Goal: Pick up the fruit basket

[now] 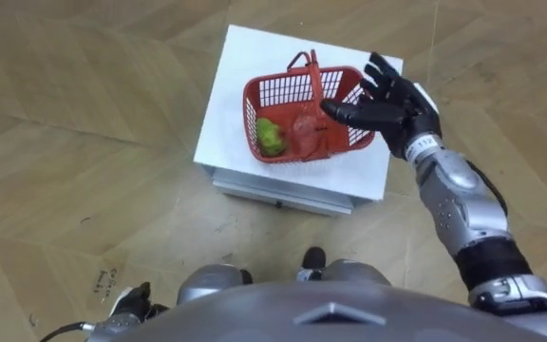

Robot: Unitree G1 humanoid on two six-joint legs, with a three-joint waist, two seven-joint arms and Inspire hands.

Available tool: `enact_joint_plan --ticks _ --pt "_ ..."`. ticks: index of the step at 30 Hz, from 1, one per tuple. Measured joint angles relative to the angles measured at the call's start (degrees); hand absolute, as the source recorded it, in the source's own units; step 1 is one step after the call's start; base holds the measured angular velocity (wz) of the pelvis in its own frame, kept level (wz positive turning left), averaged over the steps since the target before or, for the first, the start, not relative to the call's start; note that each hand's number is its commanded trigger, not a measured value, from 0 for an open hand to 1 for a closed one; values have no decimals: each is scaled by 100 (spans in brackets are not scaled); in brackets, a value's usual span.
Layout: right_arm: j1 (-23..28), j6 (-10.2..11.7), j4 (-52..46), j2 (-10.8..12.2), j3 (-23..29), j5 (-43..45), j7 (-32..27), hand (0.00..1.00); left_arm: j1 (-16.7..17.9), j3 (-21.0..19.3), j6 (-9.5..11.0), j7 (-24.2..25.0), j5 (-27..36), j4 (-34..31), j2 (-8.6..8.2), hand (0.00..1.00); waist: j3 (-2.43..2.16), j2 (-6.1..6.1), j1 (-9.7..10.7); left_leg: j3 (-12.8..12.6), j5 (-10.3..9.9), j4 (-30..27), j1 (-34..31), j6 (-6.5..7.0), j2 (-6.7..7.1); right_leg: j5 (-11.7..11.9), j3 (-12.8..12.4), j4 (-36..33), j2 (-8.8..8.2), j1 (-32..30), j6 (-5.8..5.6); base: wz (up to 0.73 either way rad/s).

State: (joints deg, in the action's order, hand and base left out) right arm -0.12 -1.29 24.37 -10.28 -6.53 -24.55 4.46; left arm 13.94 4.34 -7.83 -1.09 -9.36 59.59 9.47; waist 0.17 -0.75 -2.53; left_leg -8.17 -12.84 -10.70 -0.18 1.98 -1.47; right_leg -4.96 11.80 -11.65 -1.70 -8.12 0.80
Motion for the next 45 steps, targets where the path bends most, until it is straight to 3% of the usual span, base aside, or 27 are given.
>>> enact_joint_plan --ticks 9,14,21,26,33,39,45 --pt "301 4 -218 -20 361 260 -80 0 16 -215 32 3 -36 -66 -2 0 21 30 157 -258 -30 158 294 -21 -40 32 -243 5 117 106 6 -15" --pt "460 5 -219 -18 593 285 -203 0 26 -541 94 -7 -18 -67 0 0 -3 60 266 -280 -56 199 385 -39 -66 36 -351 -8 183 176 14 -6" --pt "878 37 -185 -21 664 565 -308 0 -1 -655 229 -218 96 -168 -13 0 -19 40 492 -356 -69 222 455 -62 -90 25 -369 2 219 213 25 -3" --pt "1125 122 1299 -6 788 954 -436 0 8 -760 424 -440 530 -153 -38 0 -49 -42 532 -408 -70 260 625 -62 -89 8 -382 9 219 358 10 -5" --pt "1194 94 3602 66 1030 1278 -455 0 24 -976 435 -561 503 -144 -108 0 -19 -123 508 -389 -81 346 767 -67 -88 -16 -434 2 242 458 9 0" --pt "1069 -17 4286 234 1024 1353 -374 0 16 -987 398 -560 460 -104 -110 0 -8 -115 512 -403 -128 327 785 -77 -113 -32 -514 11 278 490 18 -3" --pt "930 -215 4765 235 1150 1629 -254 0 5 -1098 106 -541 -189 -91 -123 0 -13 -96 542 -325 -128 307 792 -78 -97 -34 -377 112 278 568 15 7"
